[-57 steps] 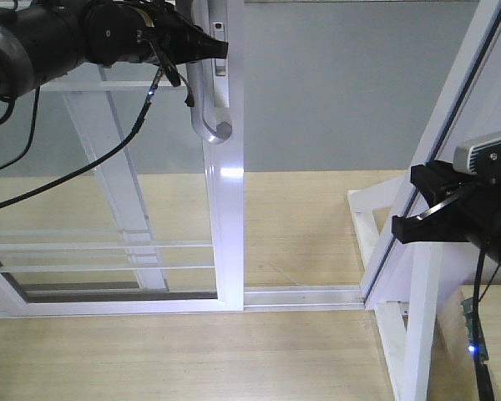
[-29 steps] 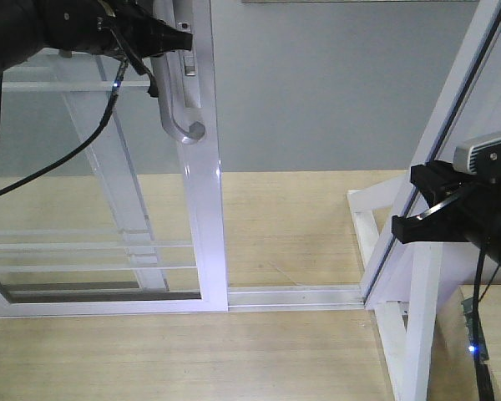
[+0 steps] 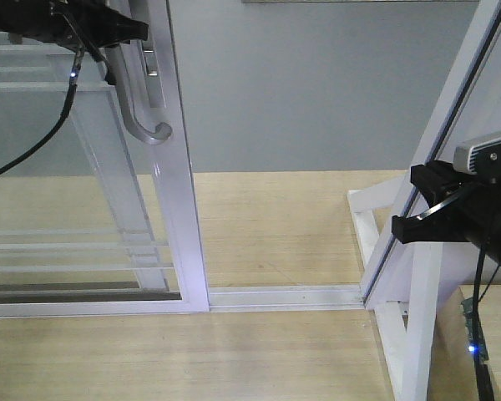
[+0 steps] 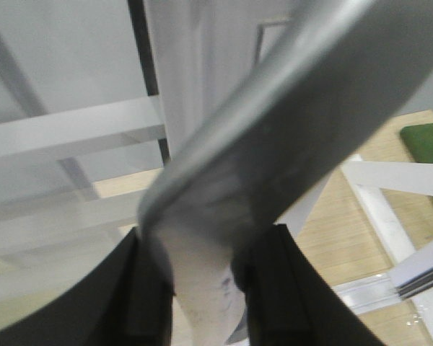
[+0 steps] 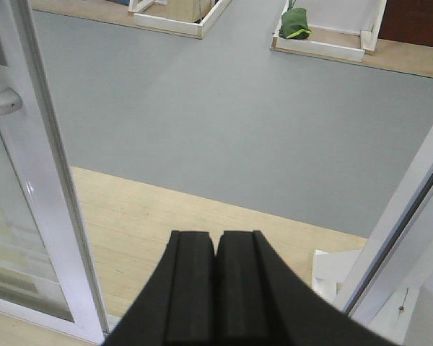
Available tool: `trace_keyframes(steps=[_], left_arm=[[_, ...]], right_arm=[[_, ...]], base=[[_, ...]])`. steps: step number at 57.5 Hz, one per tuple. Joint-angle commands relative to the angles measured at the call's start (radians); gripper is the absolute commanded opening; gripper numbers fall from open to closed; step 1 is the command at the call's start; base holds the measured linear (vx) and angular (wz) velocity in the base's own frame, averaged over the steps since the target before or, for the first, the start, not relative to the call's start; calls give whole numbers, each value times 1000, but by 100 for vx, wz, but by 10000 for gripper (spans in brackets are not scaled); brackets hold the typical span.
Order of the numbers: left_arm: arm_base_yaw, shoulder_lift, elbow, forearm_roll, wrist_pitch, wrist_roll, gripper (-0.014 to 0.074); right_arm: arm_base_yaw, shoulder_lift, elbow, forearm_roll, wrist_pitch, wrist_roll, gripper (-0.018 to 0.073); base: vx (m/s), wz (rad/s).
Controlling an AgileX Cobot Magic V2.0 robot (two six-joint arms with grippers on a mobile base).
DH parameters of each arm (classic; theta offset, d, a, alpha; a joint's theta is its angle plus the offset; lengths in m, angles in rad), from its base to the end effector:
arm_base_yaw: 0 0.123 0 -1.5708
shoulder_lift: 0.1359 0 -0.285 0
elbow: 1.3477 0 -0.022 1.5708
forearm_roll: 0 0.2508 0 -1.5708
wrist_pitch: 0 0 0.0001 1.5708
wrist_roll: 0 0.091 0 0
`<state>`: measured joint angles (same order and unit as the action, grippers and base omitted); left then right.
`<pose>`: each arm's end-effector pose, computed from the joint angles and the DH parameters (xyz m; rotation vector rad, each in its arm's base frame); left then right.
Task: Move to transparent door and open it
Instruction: 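Open the left gripper and withdraw it from the door frame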
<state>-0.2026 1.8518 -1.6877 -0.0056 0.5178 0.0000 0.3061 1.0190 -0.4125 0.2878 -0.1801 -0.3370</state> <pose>0.4334 -0.0893 0.3352 0.2156 2.1573 -0.1222 0.1911 0.0556 0.2474 -0.3095 1.8935 0.1212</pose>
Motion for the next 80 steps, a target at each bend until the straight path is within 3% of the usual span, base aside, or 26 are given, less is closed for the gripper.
trace_keyframes(steps=[1, 15, 22, 39, 63, 80], left_arm=[[30, -127, -68, 79, -271, 0, 0], [33, -201, -62, 93, -128, 0, 0], [33, -269, 18, 102, -132, 0, 0], [33, -526, 388, 108, -189, 0, 0], [31, -1013, 1001, 88, -245, 0, 0], [31, -1388, 1290, -55, -202, 0, 0]], right_arm=[[-5, -16, -28, -5, -75, -2, 0], [-5, -16, -28, -4, -75, 1, 0], [-5, -16, -28, -4, -72, 6, 0], [-5, -18, -28, -4, -48, 16, 0], [-3, -301, -28, -6, 246, 12, 0], [-3, -551, -28, -9, 373, 4, 0]], base=[[0, 0], [0, 0], [0, 0], [0, 0], [0, 0], [0, 0]])
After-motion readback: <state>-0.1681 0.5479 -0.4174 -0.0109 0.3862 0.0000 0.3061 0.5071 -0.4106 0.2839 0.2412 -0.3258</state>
